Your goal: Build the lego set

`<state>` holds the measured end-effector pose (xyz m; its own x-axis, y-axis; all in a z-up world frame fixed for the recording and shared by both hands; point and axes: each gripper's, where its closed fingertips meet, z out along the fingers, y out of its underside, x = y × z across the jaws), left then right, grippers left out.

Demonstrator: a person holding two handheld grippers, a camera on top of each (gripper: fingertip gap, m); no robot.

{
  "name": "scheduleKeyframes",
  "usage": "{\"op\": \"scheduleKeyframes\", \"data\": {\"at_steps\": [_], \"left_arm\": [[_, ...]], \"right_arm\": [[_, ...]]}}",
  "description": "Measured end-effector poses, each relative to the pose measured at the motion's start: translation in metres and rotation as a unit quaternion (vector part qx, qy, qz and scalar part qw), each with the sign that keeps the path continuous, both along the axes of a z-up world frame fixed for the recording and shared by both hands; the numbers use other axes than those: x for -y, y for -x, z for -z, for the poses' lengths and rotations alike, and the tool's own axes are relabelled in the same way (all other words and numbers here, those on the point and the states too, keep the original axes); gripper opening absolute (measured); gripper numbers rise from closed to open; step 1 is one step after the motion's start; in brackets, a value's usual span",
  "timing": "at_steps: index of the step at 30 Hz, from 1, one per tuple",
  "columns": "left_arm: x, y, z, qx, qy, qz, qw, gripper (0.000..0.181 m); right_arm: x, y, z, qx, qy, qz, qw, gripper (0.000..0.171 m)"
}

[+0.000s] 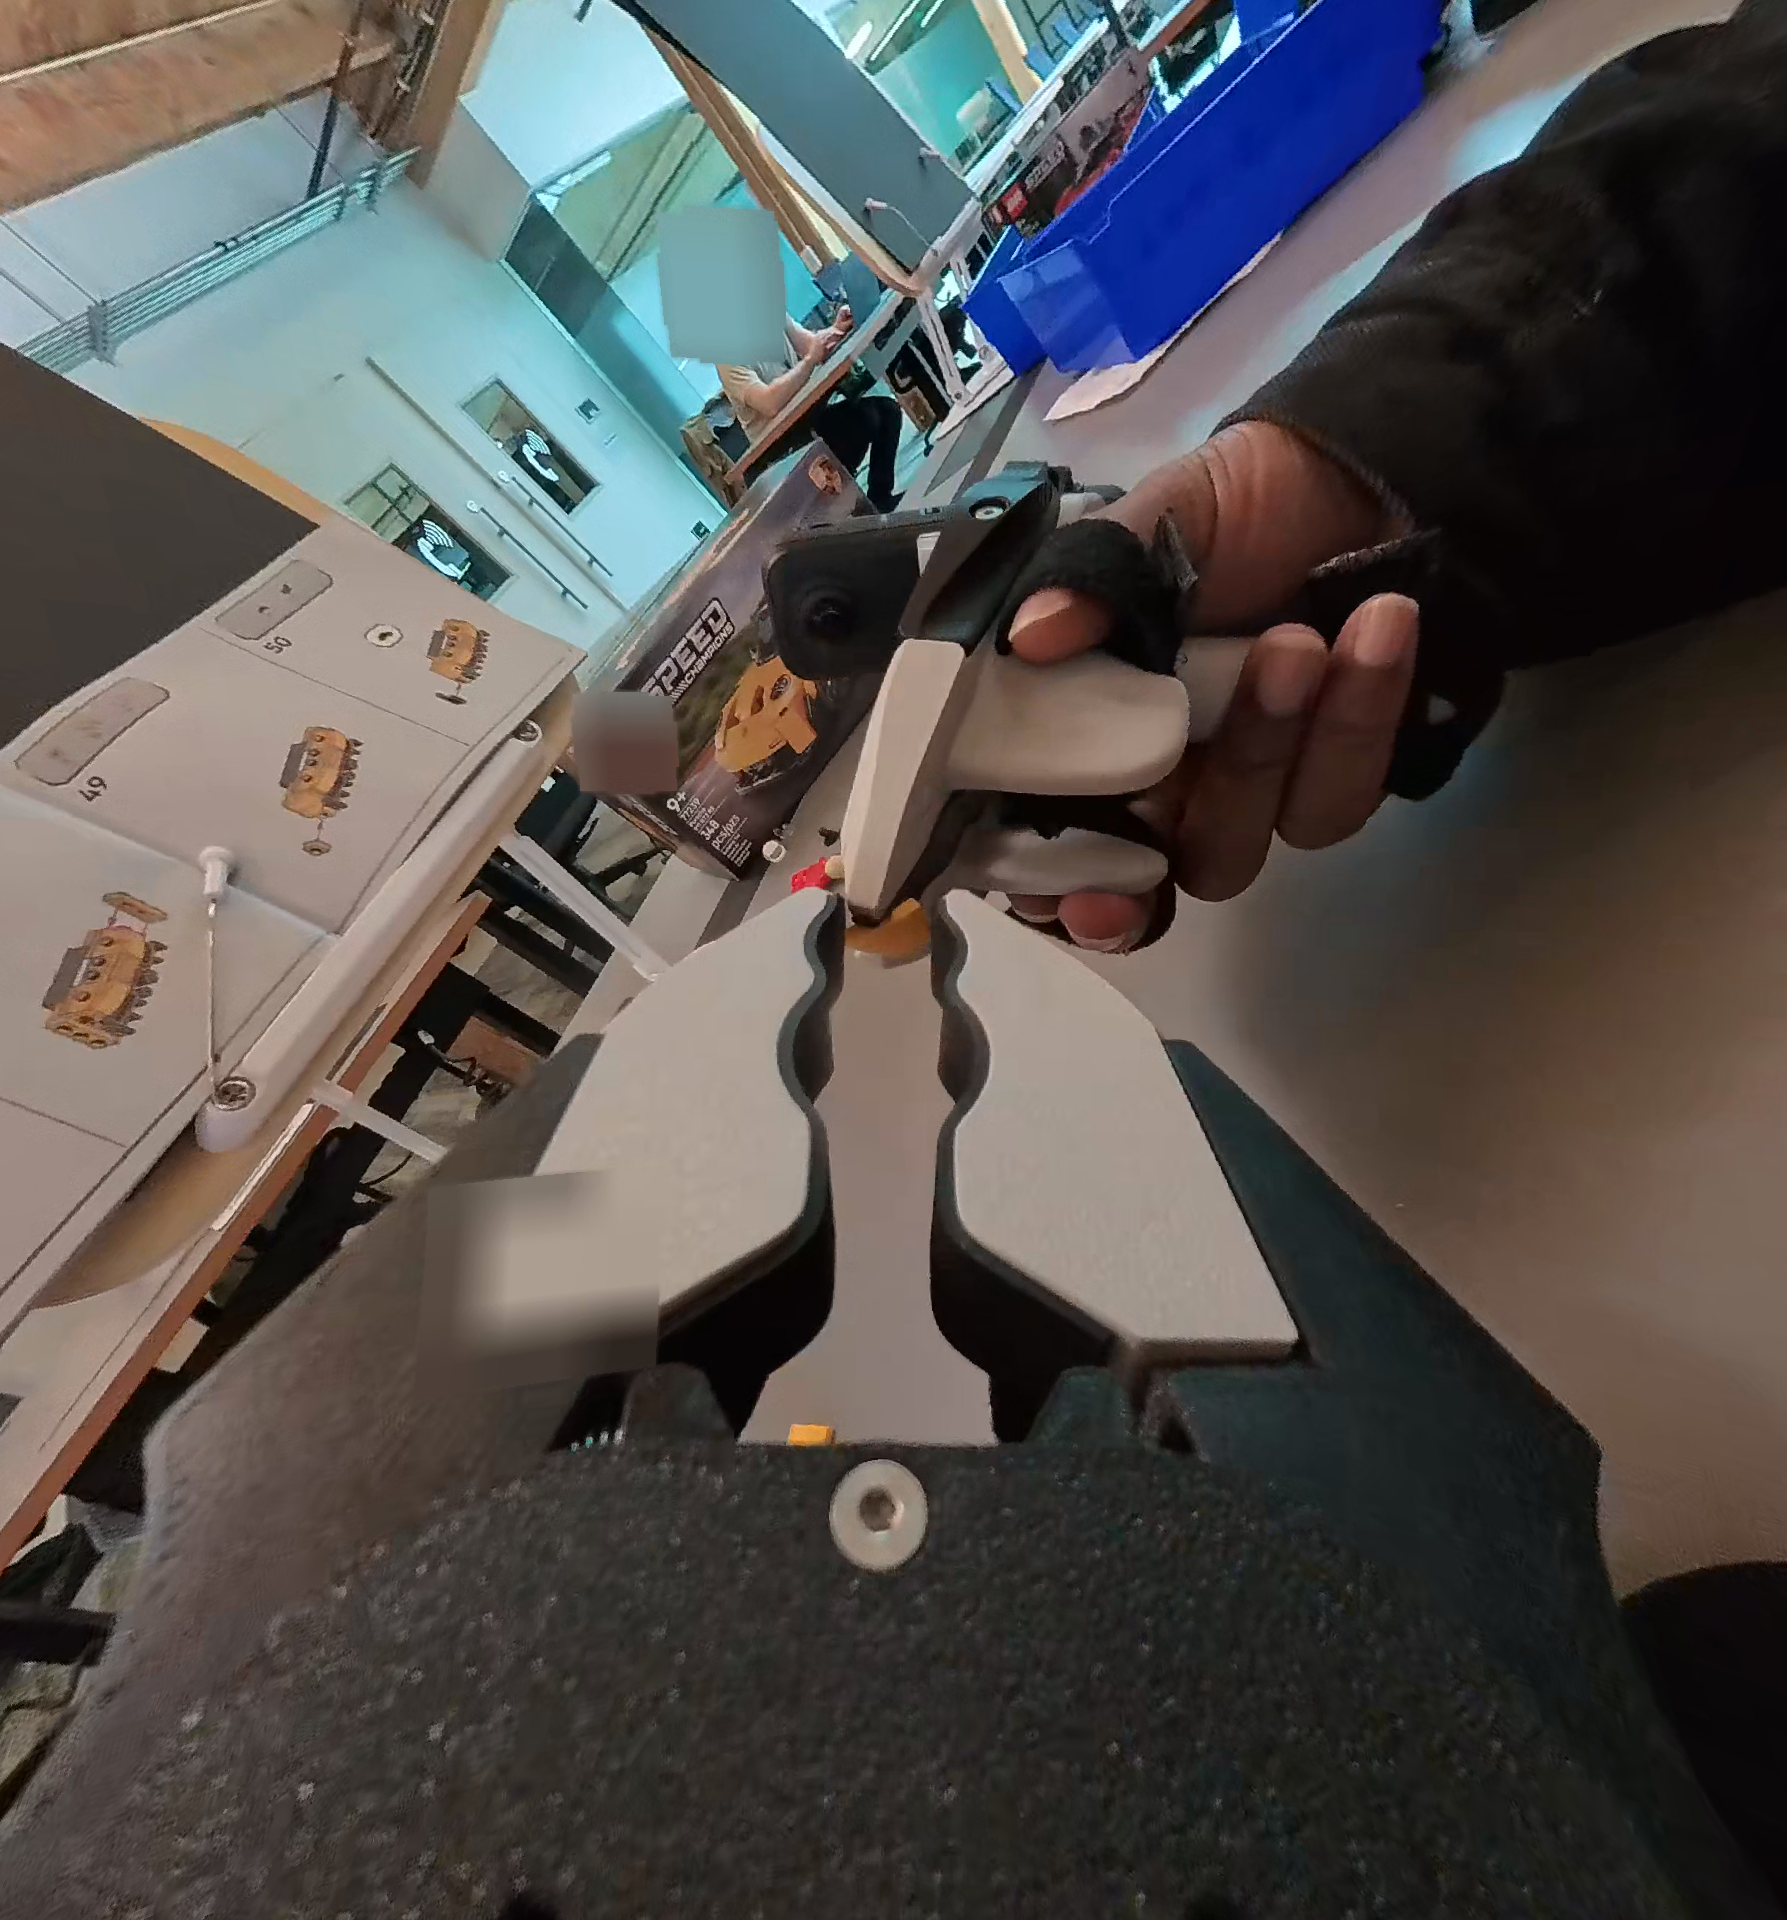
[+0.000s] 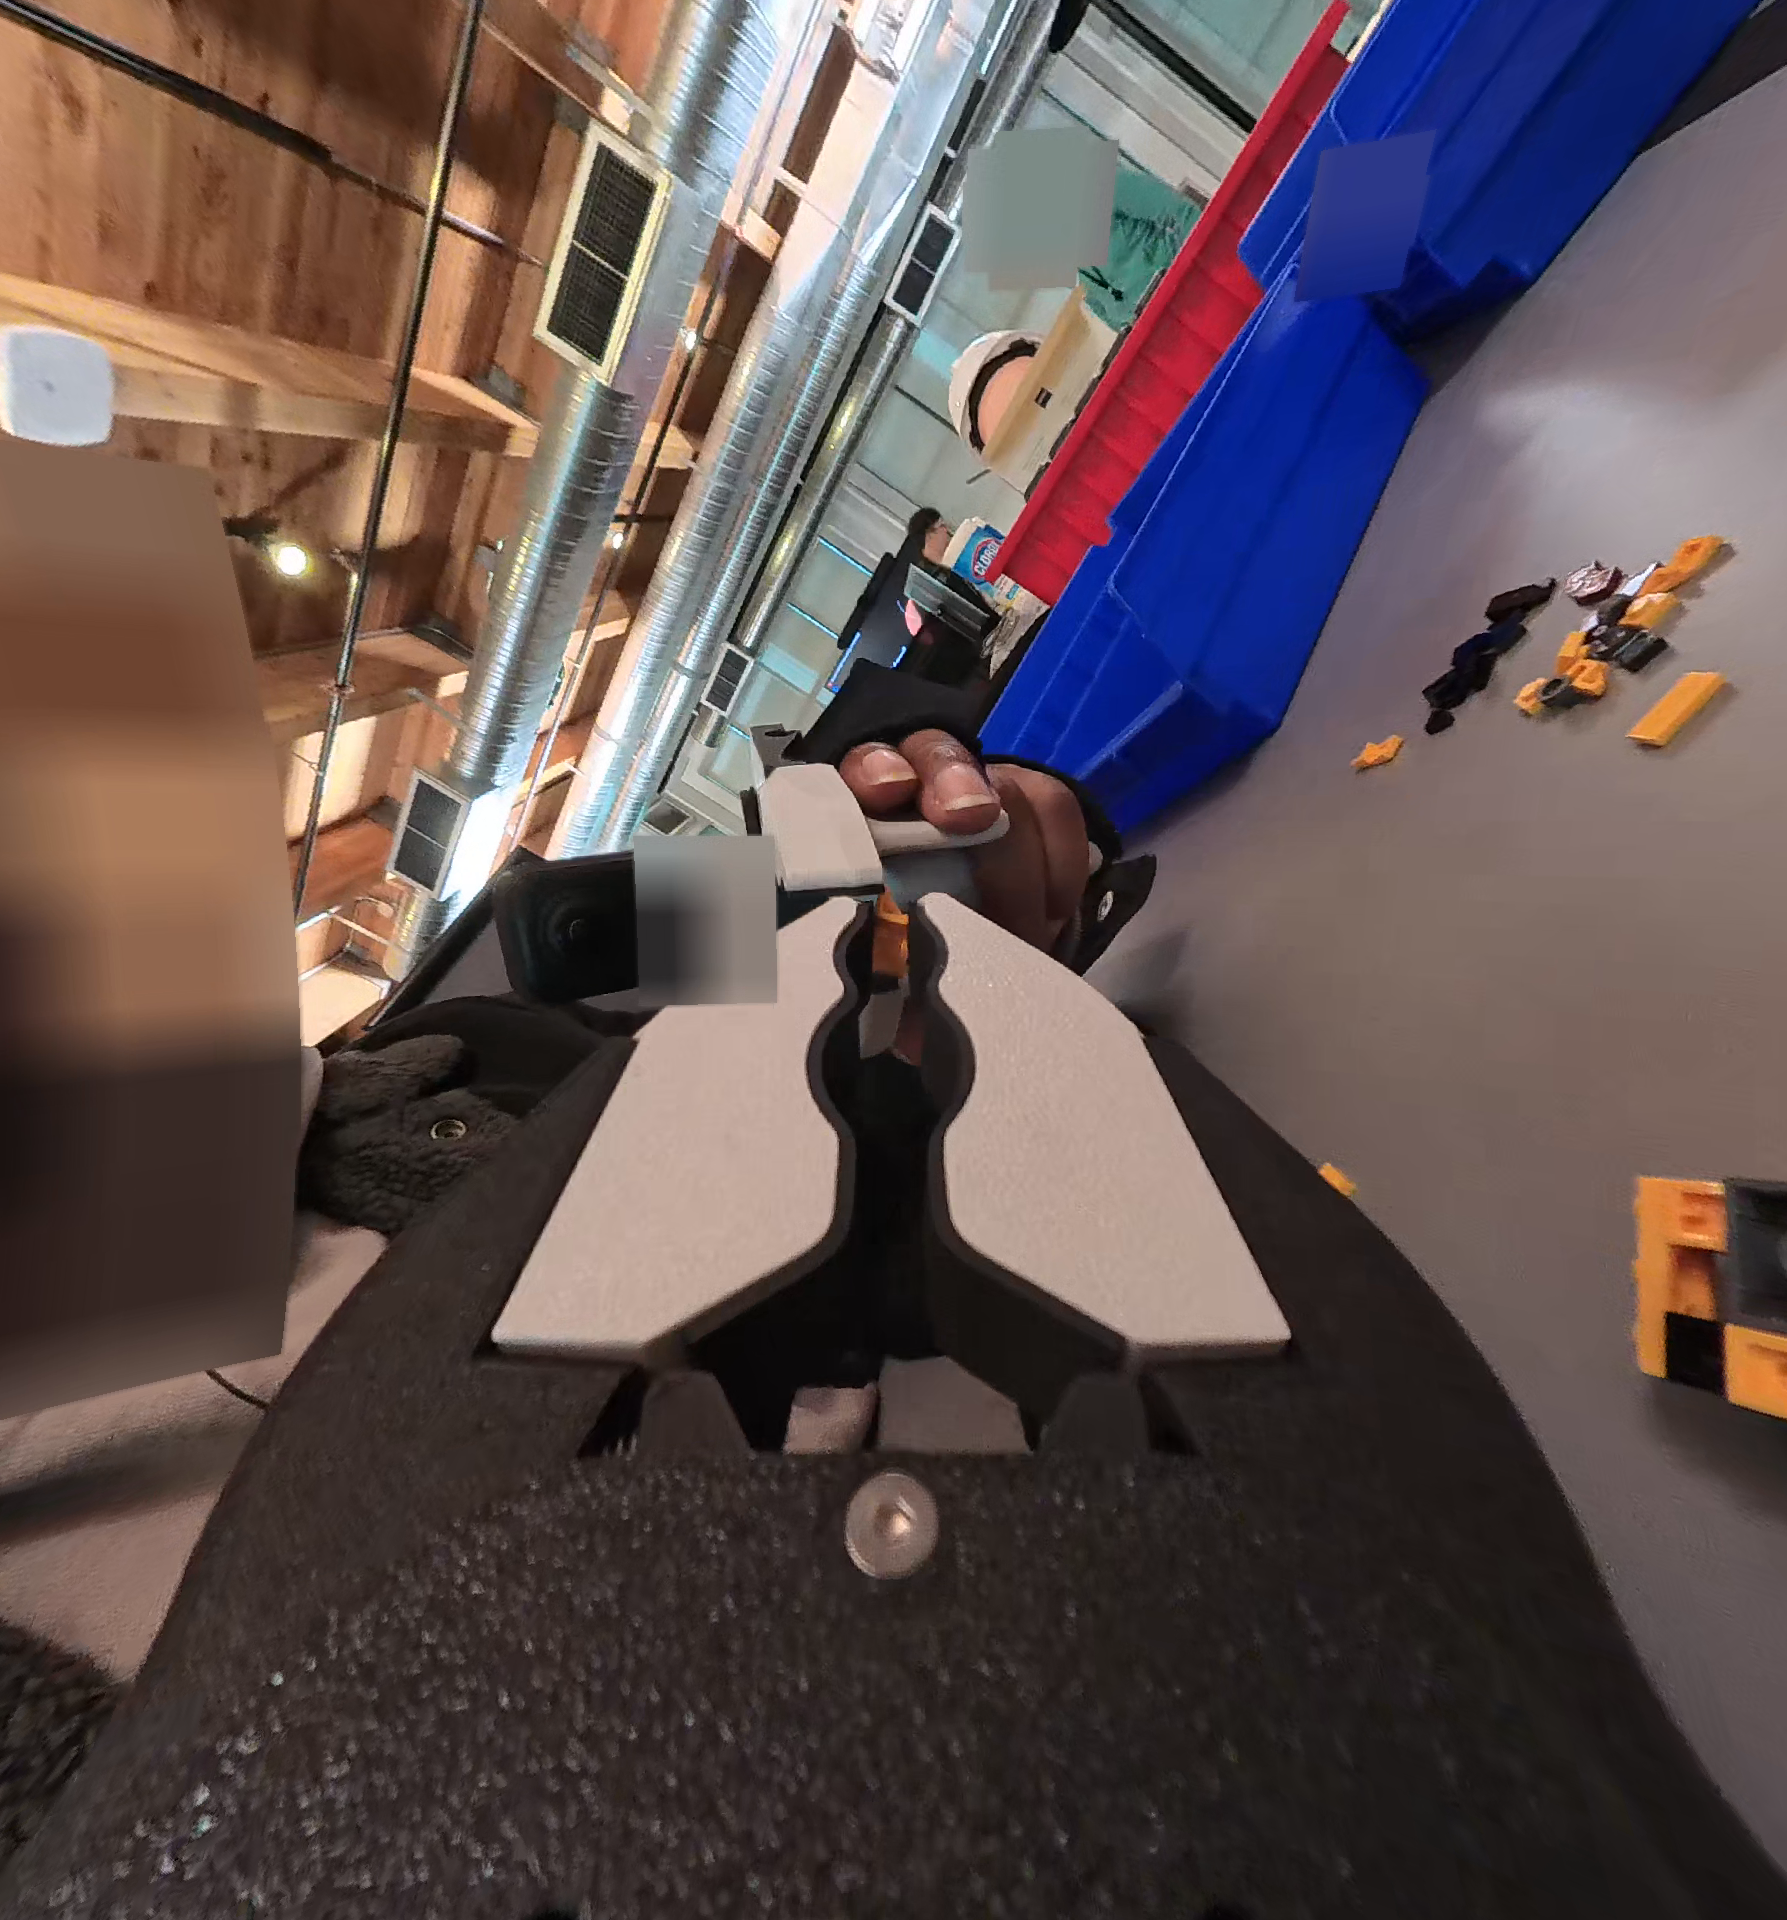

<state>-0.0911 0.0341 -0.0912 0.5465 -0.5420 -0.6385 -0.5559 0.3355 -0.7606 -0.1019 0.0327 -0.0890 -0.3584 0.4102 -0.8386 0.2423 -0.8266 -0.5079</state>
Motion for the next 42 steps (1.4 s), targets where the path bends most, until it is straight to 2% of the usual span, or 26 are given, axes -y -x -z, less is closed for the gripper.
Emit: {"op": "scheduleKeyframes", "data": {"at_steps": [12,20,23,27,29,33,39,42], "left_arm": [[0.011,-0.005,-0.001,0.009,0.009,0.047,0.999,0.015],[0.007,0.001,-0.004,0.028,0.011,0.035,0.999,0.012],[0.004,0.004,-0.001,0.026,0.017,0.028,0.999,0.006],[-0.004,0.014,0.005,0.048,0.050,0.014,0.997,0.000],[-0.006,0.017,0.016,0.051,0.094,0.019,0.994,0.000],[-0.001,0.007,0.046,0.035,0.193,0.053,0.979,0.000],[0.004,-0.005,0.070,0.002,0.237,0.072,0.969,0.000],[0.004,-0.007,0.075,-0.002,0.245,0.073,0.967,0.000]], "right_arm": [[0.010,-0.007,-0.001,-0.011,-0.046,-0.044,0.998,0.005],[0.006,-0.010,-0.002,-0.014,-0.079,-0.028,0.996,0.000],[0.008,-0.010,-0.003,-0.014,-0.093,-0.028,0.995,0.000],[-0.003,-0.011,0.002,0.007,-0.132,0.002,0.991,0.000],[-0.010,-0.012,0.008,0.033,-0.176,0.019,0.984,0.000],[-0.025,-0.027,0.027,0.111,-0.324,0.037,0.939,0.004],[0.005,-0.071,0.065,0.213,-0.505,-0.076,0.833,0.017],[0.026,-0.087,0.087,0.251,-0.550,-0.127,0.787,0.021]]}}
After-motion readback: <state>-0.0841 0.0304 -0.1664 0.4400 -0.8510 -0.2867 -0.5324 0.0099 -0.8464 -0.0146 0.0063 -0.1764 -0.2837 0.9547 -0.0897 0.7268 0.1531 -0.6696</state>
